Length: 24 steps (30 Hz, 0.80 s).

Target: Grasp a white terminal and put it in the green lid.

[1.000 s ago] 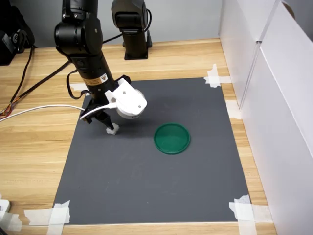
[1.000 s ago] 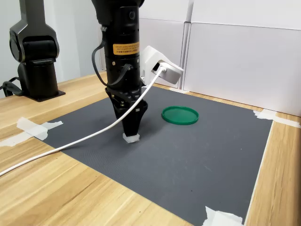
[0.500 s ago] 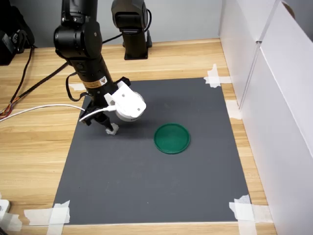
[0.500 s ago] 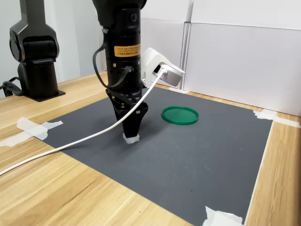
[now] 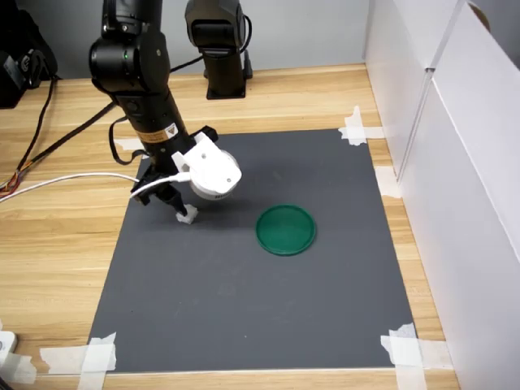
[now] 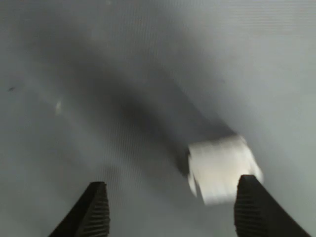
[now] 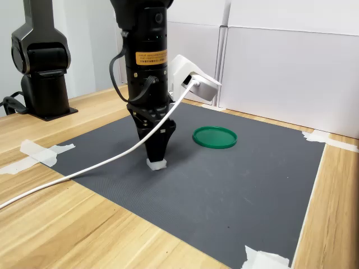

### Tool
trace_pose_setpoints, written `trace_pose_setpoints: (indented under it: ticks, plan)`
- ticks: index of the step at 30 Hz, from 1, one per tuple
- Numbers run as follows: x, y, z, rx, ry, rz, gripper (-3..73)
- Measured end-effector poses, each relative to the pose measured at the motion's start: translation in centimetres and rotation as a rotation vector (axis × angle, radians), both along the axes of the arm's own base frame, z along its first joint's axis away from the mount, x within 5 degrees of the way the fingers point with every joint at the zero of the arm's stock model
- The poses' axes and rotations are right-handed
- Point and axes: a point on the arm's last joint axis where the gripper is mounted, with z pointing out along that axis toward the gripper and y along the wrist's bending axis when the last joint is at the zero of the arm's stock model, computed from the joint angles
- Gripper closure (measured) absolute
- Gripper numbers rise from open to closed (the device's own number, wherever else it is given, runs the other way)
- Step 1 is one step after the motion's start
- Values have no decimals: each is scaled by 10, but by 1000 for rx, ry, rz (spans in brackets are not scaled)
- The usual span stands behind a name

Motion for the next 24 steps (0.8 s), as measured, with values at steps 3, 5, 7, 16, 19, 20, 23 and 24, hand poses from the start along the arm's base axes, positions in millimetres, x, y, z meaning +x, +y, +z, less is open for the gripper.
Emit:
trace_pose_setpoints:
  ticks: [3,5,7,16,19,20,23,24]
  plan:
    - [-6,1,14,-1,-21,1,73]
    - [-10,1,22,-1,-30,2,73]
    - [-14,2,29,-2,-41,4,73]
    - [-5,1,64,2,-114,-36,73]
    - [-1,1,73,3,-141,-38,73]
    - [-1,1,75,3,-146,-38,73]
    - [0,1,74,3,-141,-38,73]
    - [1,1,72,4,-133,-38,73]
